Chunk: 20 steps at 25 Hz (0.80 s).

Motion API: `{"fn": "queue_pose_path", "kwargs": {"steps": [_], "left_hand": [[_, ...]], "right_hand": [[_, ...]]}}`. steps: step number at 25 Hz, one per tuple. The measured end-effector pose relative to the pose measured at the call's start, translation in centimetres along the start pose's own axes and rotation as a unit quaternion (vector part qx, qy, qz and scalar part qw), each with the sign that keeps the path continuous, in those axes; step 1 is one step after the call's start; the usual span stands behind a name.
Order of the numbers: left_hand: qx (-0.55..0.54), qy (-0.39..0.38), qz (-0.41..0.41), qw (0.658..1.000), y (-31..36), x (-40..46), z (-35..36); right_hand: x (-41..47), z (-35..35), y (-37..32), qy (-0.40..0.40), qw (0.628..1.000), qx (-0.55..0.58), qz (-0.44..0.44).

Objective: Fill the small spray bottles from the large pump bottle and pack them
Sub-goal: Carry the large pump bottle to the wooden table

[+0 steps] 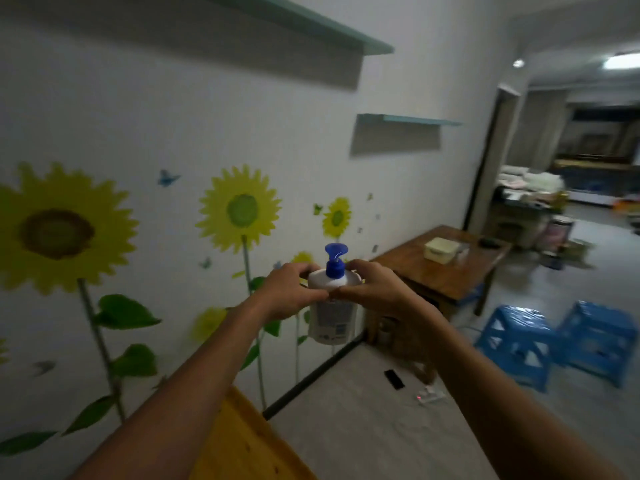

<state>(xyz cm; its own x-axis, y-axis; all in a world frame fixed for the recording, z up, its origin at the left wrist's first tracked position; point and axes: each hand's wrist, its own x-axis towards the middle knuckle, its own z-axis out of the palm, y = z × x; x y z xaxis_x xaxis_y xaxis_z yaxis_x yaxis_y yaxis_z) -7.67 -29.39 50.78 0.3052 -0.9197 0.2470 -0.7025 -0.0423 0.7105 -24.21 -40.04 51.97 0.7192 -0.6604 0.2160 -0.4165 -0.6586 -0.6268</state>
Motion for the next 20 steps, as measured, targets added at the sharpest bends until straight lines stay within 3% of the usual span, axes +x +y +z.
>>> {"fn": "queue_pose_path", "kwargs": {"steps": [6,20], "left_hand": [[-0.025,-0.063,0.086,0.994,7.2,7.6,11.0],[-0.055,-0.15,0.173,0.972,16.7,17.1,24.4]], "right_hand": [[-3.2,-9.6,9.8,0.058,0.997,-0.011,0.056],[-6.7,-21.1,22.7,0.114,0.986,-0.011,0.123]]}}
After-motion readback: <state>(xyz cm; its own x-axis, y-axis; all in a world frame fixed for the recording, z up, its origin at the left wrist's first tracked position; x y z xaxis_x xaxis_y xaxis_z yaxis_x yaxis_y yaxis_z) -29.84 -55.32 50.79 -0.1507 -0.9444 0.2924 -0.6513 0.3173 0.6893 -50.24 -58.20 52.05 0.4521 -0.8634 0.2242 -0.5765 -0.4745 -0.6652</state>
